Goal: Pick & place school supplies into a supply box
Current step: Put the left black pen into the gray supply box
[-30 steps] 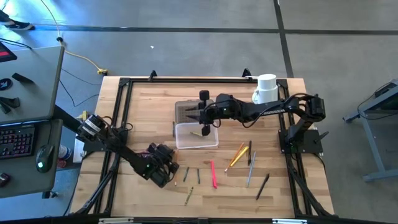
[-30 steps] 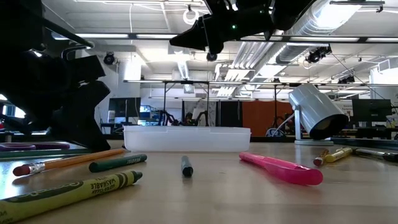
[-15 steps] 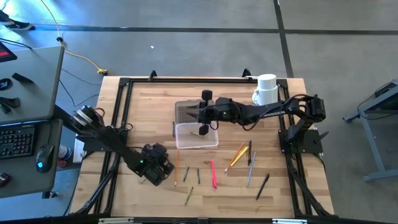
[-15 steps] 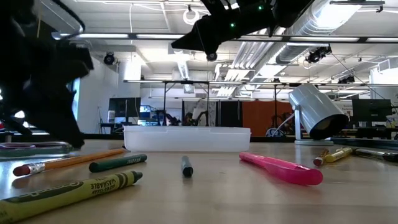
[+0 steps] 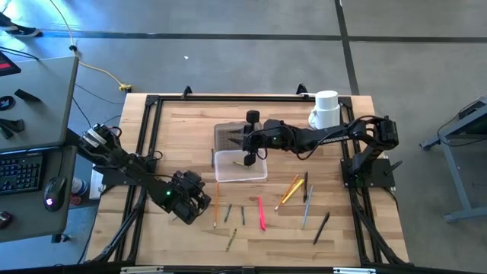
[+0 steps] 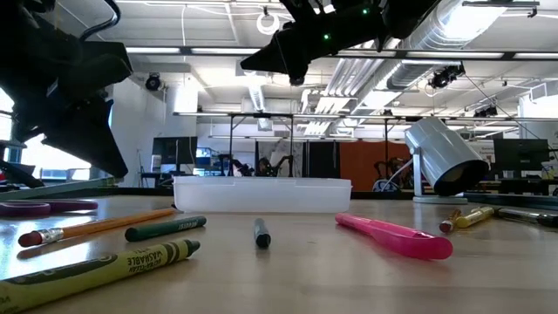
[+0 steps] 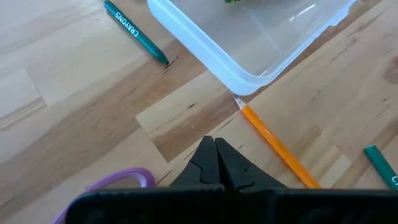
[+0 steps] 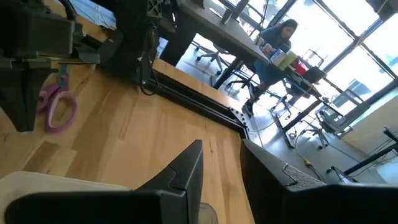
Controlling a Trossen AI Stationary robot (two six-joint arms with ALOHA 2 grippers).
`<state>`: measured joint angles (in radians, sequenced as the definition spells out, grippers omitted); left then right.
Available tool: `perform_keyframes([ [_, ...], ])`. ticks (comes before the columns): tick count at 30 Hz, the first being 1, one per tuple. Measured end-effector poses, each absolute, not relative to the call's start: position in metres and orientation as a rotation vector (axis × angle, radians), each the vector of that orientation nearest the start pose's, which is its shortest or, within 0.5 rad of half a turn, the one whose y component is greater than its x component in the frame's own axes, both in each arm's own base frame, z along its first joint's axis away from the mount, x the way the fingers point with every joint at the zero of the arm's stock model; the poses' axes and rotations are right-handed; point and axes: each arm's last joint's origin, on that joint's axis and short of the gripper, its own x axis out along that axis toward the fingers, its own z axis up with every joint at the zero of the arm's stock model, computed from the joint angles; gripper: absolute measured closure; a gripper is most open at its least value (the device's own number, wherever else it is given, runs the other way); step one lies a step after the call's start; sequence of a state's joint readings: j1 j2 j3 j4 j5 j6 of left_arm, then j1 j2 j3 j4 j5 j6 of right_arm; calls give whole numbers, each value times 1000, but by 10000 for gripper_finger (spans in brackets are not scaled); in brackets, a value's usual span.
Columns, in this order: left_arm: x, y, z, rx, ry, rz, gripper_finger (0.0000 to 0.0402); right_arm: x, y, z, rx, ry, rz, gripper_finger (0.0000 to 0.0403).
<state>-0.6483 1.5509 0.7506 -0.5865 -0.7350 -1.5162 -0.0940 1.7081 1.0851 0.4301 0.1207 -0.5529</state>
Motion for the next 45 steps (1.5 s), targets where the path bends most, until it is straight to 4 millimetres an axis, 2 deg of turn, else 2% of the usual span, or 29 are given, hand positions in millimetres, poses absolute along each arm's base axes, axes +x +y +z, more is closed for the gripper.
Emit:
perform_keyframes([
  [3,207,-132,146,-494,707,766,385,383,-38,251,-495,247,-117,311],
  [9,207,-133,146,-501,716,762,391,380,-33,243,-311,261,188,311],
  [12,207,-133,146,-501,715,762,390,378,-29,238,-157,308,260,311],
  [16,207,-133,147,-504,714,761,385,377,-21,214,-108,371,301,311],
  [21,208,-133,147,-511,710,760,390,393,-14,185,-29,338,312,298],
  [25,206,-132,150,-520,719,758,388,402,-5,164,-66,351,342,272],
  [29,198,-126,166,-527,714,759,372,417,9,174,-156,295,392,244],
  [33,180,-113,198,-549,698,747,364,437,22,187,-198,286,430,223],
  [36,167,-103,225,-578,676,721,364,452,30,187,-221,345,451,218],
  [39,156,-94,240,-584,656,676,366,458,32,182,-225,469,442,218],
  [42,151,-90,246,-545,653,653,365,458,27,181,-296,609,293,221],
  [45,150,-89,245,-512,671,648,354,452,22,193,-407,709,65,227],
])
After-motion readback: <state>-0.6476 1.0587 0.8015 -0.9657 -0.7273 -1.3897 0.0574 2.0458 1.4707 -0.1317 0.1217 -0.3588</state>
